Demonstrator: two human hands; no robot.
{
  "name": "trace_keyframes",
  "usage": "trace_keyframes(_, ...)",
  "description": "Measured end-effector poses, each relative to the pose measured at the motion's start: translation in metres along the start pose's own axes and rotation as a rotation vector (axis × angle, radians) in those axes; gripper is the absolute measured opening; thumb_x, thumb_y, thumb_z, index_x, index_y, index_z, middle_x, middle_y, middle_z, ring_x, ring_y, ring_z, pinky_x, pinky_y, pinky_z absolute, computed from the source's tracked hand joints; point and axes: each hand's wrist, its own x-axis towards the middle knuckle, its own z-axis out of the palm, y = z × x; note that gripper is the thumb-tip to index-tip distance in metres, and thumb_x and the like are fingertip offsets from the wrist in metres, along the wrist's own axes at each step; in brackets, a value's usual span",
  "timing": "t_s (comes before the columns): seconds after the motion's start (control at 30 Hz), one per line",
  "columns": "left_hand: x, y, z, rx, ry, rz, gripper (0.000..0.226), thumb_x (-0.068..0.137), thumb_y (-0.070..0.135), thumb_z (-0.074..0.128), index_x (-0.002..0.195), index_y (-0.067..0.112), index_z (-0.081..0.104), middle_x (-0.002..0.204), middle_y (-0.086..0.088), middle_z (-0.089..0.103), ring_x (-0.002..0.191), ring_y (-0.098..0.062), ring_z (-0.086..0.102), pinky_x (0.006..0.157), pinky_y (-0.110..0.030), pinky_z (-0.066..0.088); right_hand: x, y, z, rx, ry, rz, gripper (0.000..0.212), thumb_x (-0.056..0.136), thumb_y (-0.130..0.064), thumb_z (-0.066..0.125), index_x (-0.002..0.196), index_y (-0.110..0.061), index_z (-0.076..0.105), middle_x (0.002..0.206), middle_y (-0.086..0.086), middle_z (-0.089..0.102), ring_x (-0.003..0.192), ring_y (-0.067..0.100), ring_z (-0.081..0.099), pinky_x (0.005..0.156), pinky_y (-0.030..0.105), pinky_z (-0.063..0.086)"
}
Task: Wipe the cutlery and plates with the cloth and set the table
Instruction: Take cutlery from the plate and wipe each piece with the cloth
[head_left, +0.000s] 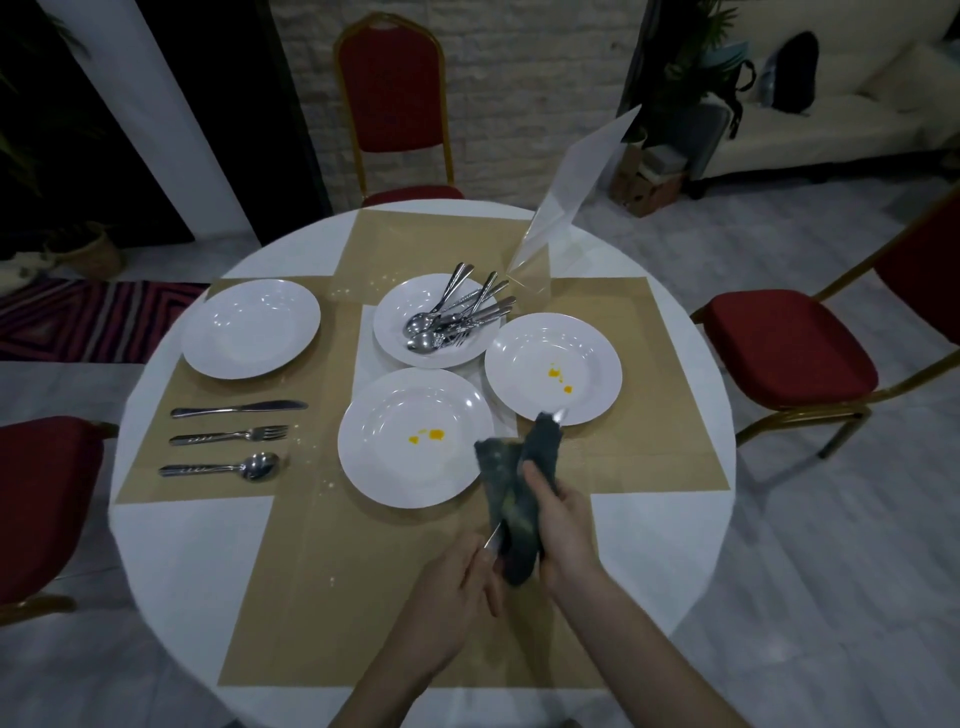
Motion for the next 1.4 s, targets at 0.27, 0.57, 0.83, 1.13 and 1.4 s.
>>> trace_keyframes(0.27,0.01,0.003,-0.002,-0.143,0.051,-0.009,0.026,0.102,0.021,0.039,0.085,0.009,0.054,0.06,-0.003,0.058,0.044,-0.008,0.042,0.048,-0.025,0.034,-0.018,-0.008,0.01,-0.102,-0.17,-0.187,0.023,0.09,-0.027,0.066,0.098,-0.006,0.069,0.087,0.012,0.075,0.074,0.021,0.071,0.062,0.027,0.056)
trace_keyframes(0.57,-0.002,-0.012,-0.004,-0.251,0.146,0.036,0.033,0.099,0.02,0.047,0.068,0.01,0.046,0.052,-0.002,0.042,0.042,-0.011,0.032,0.043,-0.022,0.029,-0.012,-0.013,0.009,-0.018,-0.106,-0.078,0.026,0.091,-0.024,0.065,0.101,0.0,0.07,0.094,0.018,0.074,0.087,0.031,0.071,0.079,0.039,0.057)
trace_keyframes(0.83,0.008,-0.013,-0.011,-0.242,0.18,0.004,0.027,0.1,0.021,0.045,0.078,0.007,0.049,0.057,-0.002,0.045,0.05,-0.014,0.038,0.049,-0.03,0.03,-0.036,0.013,0.018,-0.039,-0.262,-0.063,0.021,0.09,-0.025,0.067,0.1,-0.008,0.072,0.092,0.011,0.076,0.086,0.021,0.073,0.067,0.023,0.056)
trace_keyframes(1.13,-0.012,-0.022,-0.007,-0.144,0.122,0.073,0.034,0.098,0.02,0.048,0.064,0.023,0.047,0.05,0.004,0.042,0.045,-0.011,0.034,0.046,-0.029,0.031,0.004,-0.03,0.003,0.081,-0.036,0.058,0.022,0.088,-0.025,0.07,0.096,-0.005,0.071,0.084,0.007,0.076,0.076,0.018,0.073,0.061,0.026,0.054)
trace_keyframes(1.4,-0.015,-0.013,-0.009,-0.123,0.01,0.033,0.034,0.1,0.035,0.046,0.078,0.009,0.049,0.057,-0.009,0.055,0.038,-0.016,0.04,0.044,-0.028,0.035,-0.011,0.001,0.002,0.041,-0.119,0.068,0.026,0.088,-0.03,0.069,0.101,-0.007,0.071,0.091,0.008,0.076,0.084,0.021,0.073,0.066,0.027,0.056)
